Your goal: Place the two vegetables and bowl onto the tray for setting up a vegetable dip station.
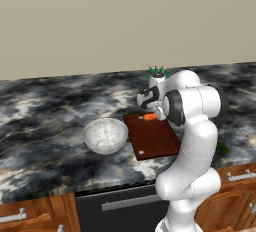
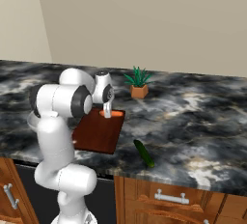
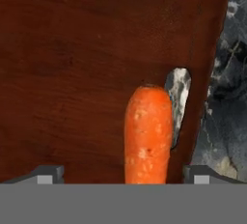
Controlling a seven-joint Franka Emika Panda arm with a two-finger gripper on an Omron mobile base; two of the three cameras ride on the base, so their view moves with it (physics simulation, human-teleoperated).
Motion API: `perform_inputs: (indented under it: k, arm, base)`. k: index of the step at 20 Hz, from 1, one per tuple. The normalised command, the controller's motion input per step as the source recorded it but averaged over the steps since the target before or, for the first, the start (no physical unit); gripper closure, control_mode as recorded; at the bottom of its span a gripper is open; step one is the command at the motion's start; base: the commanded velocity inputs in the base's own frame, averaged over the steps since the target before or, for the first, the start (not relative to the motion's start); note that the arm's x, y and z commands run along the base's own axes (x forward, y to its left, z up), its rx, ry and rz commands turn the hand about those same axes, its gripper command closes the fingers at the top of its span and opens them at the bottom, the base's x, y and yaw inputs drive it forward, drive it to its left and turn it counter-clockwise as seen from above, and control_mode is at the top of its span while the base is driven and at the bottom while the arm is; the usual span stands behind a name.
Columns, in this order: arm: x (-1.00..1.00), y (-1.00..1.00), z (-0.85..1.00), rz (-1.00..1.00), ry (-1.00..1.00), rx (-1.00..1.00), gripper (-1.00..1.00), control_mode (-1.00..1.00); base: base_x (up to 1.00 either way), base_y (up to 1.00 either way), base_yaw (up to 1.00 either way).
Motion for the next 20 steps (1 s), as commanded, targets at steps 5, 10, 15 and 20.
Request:
perform_inputs:
  k: [5,10,15,20]
  arm:
    - [-0.68,-0.02,0.61,-0.04,0.00,0.00,-1.00,-1.00]
    - [-0.49,-0.10,0.67,-0.33,0.05,0.02,-1.00,-1.00]
    - [-0.32,-0.30,0.33,-0.45,0.09,0.04,-1.00,-1.00]
    - [-0.36,-0.38,0.05,-0.49,0.07,0.06,-1.00,-1.00]
  base:
    - [0.00,0.00,0.00]
    - [0.00,0.00,0.00]
    - [0.00,0.00,0.00]
    - [0.00,0.00,0.00]
